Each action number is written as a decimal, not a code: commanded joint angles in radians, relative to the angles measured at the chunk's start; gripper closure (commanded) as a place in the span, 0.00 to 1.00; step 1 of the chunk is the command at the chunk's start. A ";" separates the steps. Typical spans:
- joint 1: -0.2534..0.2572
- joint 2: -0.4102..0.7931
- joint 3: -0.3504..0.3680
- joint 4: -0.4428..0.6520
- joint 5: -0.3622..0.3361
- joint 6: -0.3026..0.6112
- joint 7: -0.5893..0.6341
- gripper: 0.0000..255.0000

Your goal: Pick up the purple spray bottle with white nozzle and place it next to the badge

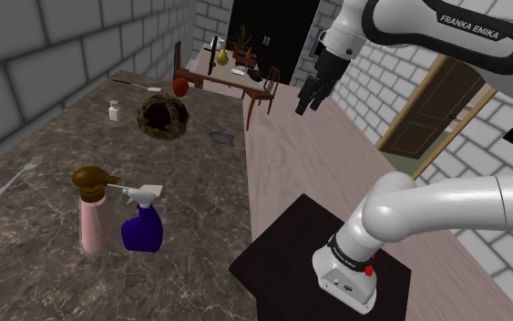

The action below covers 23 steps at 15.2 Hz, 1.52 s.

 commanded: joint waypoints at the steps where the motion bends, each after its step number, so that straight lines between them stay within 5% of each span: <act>1: 0.000 0.000 0.000 0.000 0.000 0.000 0.000 0.00; 12: 0.109 0.238 0.117 -0.028 0.135 0.244 0.053 0.00; 23: 0.203 0.551 0.233 0.068 0.227 0.456 0.086 0.00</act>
